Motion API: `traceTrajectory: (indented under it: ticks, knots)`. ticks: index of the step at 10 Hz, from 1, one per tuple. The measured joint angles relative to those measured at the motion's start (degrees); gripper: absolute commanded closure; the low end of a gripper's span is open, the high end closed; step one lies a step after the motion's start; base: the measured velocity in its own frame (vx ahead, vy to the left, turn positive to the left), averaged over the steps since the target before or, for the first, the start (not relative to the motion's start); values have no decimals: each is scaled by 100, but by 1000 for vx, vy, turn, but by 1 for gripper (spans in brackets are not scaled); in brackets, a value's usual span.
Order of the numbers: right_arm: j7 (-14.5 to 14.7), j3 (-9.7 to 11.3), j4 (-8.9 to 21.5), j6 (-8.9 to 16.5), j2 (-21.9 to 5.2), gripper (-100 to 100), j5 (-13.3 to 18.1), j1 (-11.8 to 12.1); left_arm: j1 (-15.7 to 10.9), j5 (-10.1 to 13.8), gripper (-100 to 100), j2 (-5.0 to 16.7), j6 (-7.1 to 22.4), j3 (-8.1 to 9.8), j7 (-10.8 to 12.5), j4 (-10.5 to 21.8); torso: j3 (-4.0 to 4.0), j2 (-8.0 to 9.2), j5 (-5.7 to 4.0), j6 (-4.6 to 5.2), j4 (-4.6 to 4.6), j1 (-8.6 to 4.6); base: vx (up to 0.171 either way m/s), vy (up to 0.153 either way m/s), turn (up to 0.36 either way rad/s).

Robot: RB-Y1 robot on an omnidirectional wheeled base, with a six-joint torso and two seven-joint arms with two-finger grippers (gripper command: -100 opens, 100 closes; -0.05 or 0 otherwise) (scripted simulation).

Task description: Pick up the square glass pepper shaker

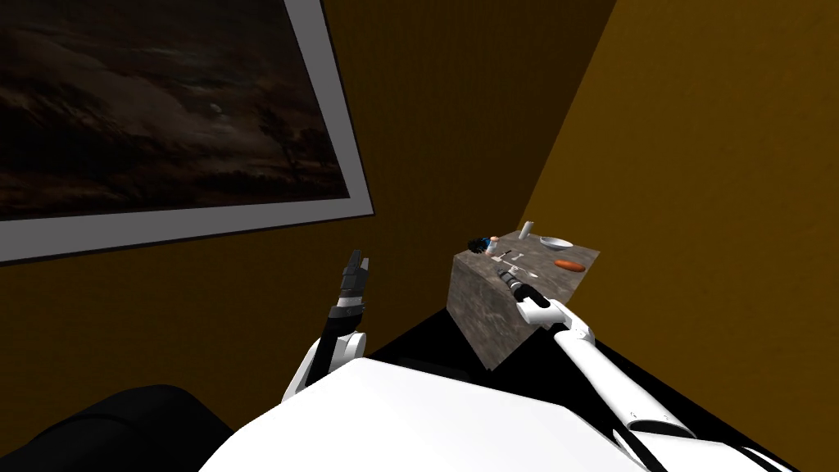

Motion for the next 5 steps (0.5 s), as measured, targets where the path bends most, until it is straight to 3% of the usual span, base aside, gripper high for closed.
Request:
traceTrajectory:
  ticks: [5]
  knots:
    - [454,105,767,416,-254,-100,9,-438,0,0,0,0,0,0,0,0,0,0,0,0,0,0,-27,12,94]
